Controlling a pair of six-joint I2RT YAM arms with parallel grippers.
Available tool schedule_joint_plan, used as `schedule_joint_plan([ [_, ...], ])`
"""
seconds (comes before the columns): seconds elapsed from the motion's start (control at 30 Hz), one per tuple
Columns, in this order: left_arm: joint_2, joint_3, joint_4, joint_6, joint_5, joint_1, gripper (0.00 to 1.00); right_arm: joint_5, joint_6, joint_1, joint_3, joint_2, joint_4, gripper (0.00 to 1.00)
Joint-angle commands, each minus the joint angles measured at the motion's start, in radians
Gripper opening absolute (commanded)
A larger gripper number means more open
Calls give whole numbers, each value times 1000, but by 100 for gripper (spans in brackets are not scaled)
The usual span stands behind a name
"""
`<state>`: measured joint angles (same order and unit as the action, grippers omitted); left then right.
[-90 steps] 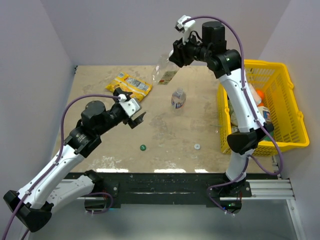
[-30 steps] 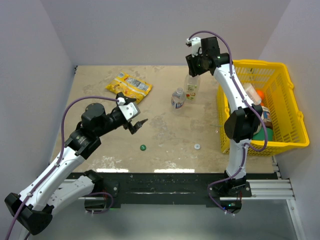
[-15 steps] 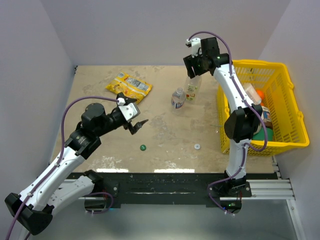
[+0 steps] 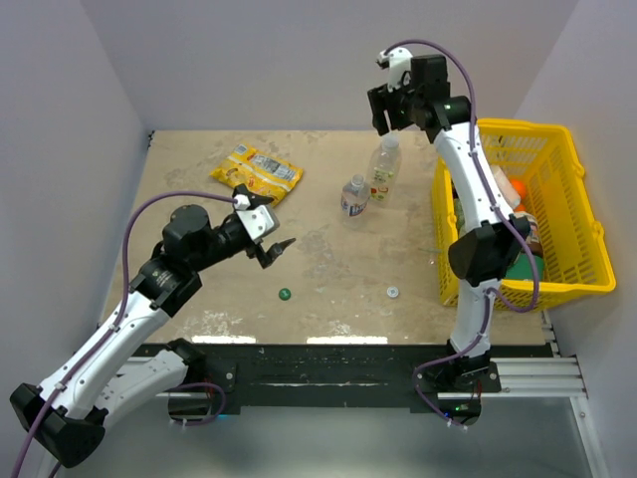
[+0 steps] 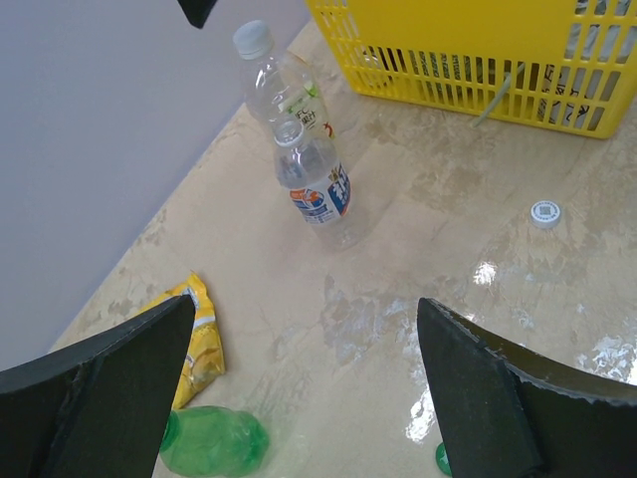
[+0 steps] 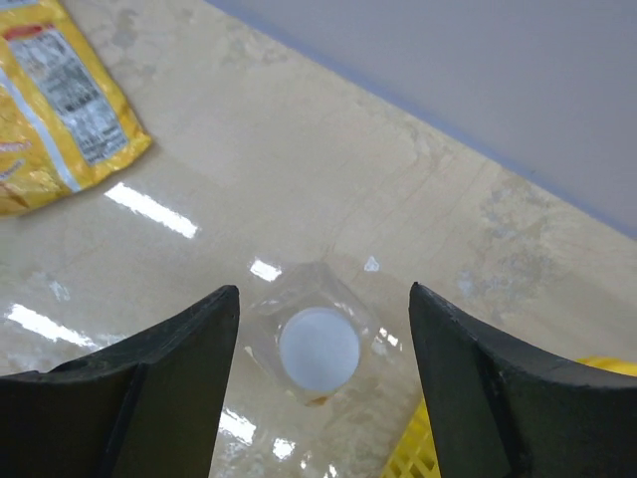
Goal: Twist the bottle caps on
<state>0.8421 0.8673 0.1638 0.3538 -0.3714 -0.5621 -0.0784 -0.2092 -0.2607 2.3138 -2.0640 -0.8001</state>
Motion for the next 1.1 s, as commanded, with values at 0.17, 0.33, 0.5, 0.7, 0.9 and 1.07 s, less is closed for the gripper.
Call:
schedule_joint_plan([
  [0.17,21,16,-49,-27,-27,11,99,-255,-100,-87,-126,214,-68,62],
  [0.33,29,18,-66,-39,-43,13,99,-222,-104,-161,-266,263,-96,54],
  [0.5,15,15,-60,-41,-44,16,99,-167,-70,-187,-323,248,-100,60],
  [0.7,-6,-2,-53,-41,-43,27,99,-97,-52,-189,-353,212,-103,61],
  [0.9,-9,-10,-64,-47,-47,37,99,-70,-50,-190,-344,174,-103,58],
  [1.07,-6,-10,-66,-49,-49,39,99,-64,-47,-190,-335,148,-96,57],
])
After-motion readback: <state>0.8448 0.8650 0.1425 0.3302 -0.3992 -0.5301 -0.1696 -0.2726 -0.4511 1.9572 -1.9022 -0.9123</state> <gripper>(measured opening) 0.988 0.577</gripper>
